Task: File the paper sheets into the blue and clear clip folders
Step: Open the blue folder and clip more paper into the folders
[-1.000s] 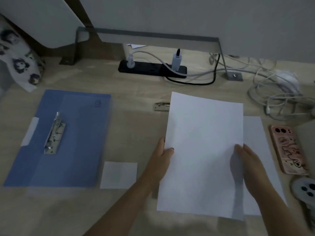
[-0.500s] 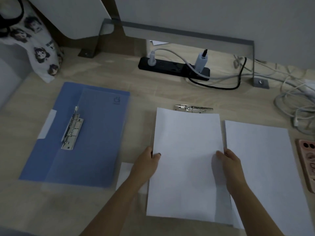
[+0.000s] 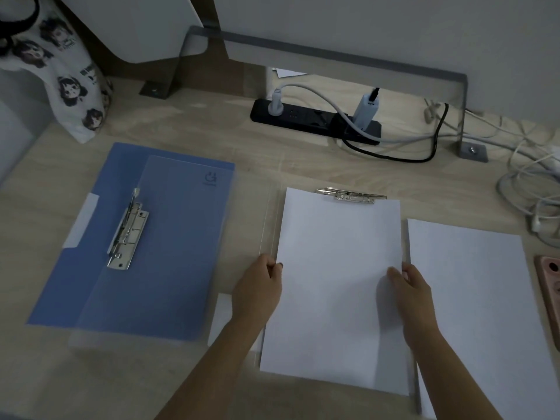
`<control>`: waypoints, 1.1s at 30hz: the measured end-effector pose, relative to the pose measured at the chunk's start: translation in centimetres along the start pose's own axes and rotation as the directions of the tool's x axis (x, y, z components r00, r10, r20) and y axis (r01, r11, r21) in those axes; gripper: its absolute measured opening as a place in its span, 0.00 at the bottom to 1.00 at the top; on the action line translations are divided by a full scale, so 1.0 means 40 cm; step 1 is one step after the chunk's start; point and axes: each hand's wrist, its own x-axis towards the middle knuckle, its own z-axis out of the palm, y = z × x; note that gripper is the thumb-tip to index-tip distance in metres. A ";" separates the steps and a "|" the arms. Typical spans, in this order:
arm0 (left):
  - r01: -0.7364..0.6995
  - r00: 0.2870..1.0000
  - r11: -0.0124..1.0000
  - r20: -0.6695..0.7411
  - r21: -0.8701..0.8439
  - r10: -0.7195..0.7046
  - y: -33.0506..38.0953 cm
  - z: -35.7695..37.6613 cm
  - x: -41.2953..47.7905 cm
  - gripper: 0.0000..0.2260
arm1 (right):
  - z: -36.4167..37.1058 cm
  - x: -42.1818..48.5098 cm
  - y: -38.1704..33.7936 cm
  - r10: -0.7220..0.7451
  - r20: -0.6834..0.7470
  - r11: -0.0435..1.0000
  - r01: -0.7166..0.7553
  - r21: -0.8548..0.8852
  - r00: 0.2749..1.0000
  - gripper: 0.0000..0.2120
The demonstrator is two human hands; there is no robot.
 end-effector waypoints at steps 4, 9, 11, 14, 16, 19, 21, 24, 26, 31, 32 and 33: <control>0.004 1.000 1.000 -0.013 0.015 -0.004 0.000 0.003 0.003 0.07 | 0.004 0.010 0.004 -0.017 -0.006 0.995 0.016 -0.096 1.000 0.07; 0.008 1.000 0.999 -0.027 0.041 -0.007 -0.005 0.004 0.008 0.08 | 0.013 0.017 0.008 -0.016 -0.002 0.985 0.016 -0.171 1.000 0.13; 0.006 0.999 0.998 -0.033 0.058 -0.004 -0.005 0.004 0.009 0.08 | 0.015 0.015 0.006 -0.028 -0.004 0.983 0.026 -0.181 1.000 0.14; 0.009 0.999 0.996 -0.034 0.093 -0.006 -0.003 0.005 0.006 0.08 | 0.019 0.013 0.009 -0.049 -0.005 0.978 0.047 -0.201 0.999 0.14; 0.014 1.000 0.992 -0.022 0.123 -0.011 0.002 0.004 0.005 0.10 | 0.020 0.012 0.009 -0.057 -0.002 0.975 0.055 -0.217 0.998 0.14; 0.017 1.000 0.983 0.001 0.182 -0.017 0.015 -0.007 0.007 0.12 | 0.021 0.015 0.001 -0.070 -0.003 0.969 0.067 -0.239 0.998 0.15; 0.022 1.000 0.974 0.001 0.225 -0.022 0.023 -0.009 0.005 0.13 | 0.022 0.014 -0.003 -0.071 -0.005 0.963 0.067 -0.260 0.997 0.15; 0.014 1.000 0.959 -0.016 0.284 -0.010 0.021 -0.007 0.005 0.14 | 0.027 0.014 -0.003 -0.080 -0.019 0.958 0.071 -0.279 0.997 0.15; -0.008 1.000 0.945 -0.014 0.326 0.014 0.022 -0.006 0.004 0.14 | 0.032 0.015 0.001 -0.076 -0.045 0.950 0.058 -0.305 0.996 0.15; -0.051 0.991 0.886 -0.090 0.461 0.104 0.015 0.004 0.003 0.14 | 0.055 -0.002 0.004 -0.248 -0.165 0.847 0.131 -0.515 0.955 0.15; -0.067 0.979 0.871 -0.138 0.487 0.152 0.010 0.008 0.002 0.14 | 0.058 -0.005 0.005 -0.292 -0.161 0.814 0.157 -0.559 0.943 0.16; -0.112 0.959 0.862 -0.174 0.495 0.225 0.003 0.015 0.000 0.15 | 0.059 -0.005 0.006 -0.356 -0.145 0.778 0.207 -0.593 0.923 0.17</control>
